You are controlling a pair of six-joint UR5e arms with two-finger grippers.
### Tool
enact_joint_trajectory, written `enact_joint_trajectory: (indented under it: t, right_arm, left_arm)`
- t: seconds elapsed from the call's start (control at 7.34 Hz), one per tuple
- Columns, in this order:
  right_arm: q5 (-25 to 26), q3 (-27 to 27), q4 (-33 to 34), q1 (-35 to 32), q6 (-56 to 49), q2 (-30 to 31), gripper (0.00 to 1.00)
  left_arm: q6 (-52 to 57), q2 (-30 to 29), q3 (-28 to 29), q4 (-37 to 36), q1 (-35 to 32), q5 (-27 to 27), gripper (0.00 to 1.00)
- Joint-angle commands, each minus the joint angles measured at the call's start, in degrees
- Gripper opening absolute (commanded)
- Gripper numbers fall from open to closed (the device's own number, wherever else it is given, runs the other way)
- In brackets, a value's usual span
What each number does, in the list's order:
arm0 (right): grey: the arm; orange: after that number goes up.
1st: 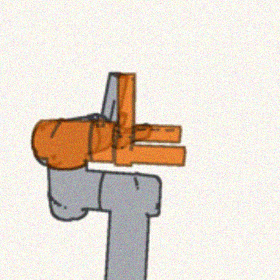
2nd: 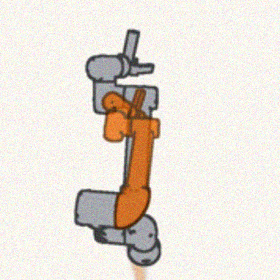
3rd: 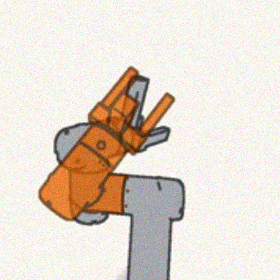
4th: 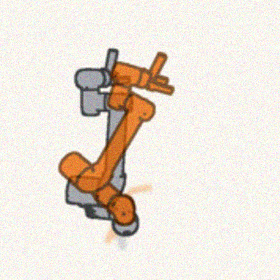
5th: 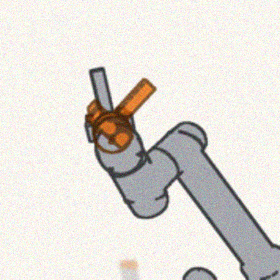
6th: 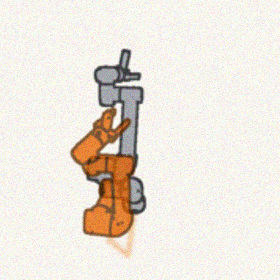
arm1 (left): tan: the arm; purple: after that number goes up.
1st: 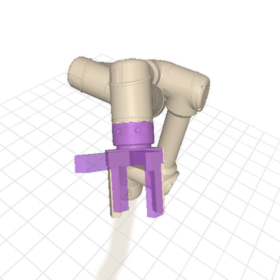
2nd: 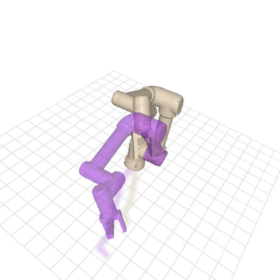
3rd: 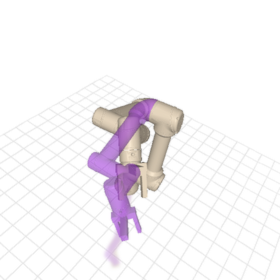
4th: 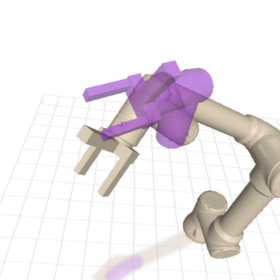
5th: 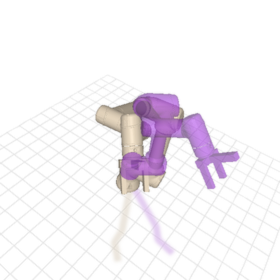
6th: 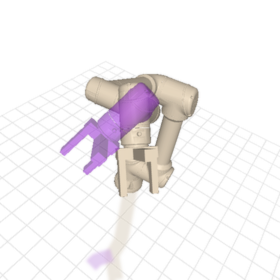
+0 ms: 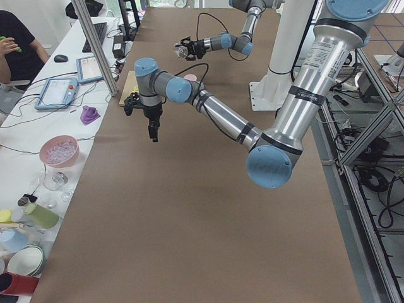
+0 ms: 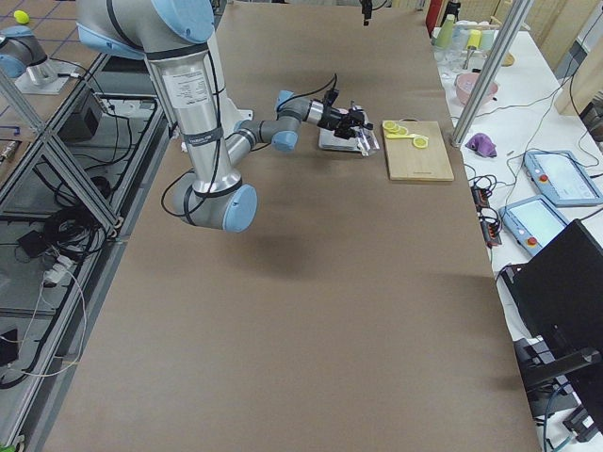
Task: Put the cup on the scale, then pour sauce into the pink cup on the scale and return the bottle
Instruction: 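Tilt the bottle with the right gripper, spout over the pink cup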
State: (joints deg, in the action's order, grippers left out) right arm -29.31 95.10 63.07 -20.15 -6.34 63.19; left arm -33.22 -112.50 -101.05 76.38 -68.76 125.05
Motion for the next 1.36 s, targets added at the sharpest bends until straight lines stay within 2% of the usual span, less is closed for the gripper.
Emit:
enact_joint_trajectory:
  t: [0.0,0.41,1.23]
  right_arm:
    - [5.3,-1.84,3.55,2.82,-0.07,-2.28,0.0]
    - [10.75,-2.72,11.1,3.01,-1.21,-3.24,0.0]
    - [14.8,-8.26,11.2,3.36,-4.79,-5.01,0.0]
  left_arm:
    - [0.09,0.0,0.5,0.0,-0.58,-0.07,0.99]
    - [0.09,-0.09,1.47,0.17,-0.68,0.02,0.99]
    - [1.94,-0.17,2.44,0.17,-0.76,0.02,0.99]
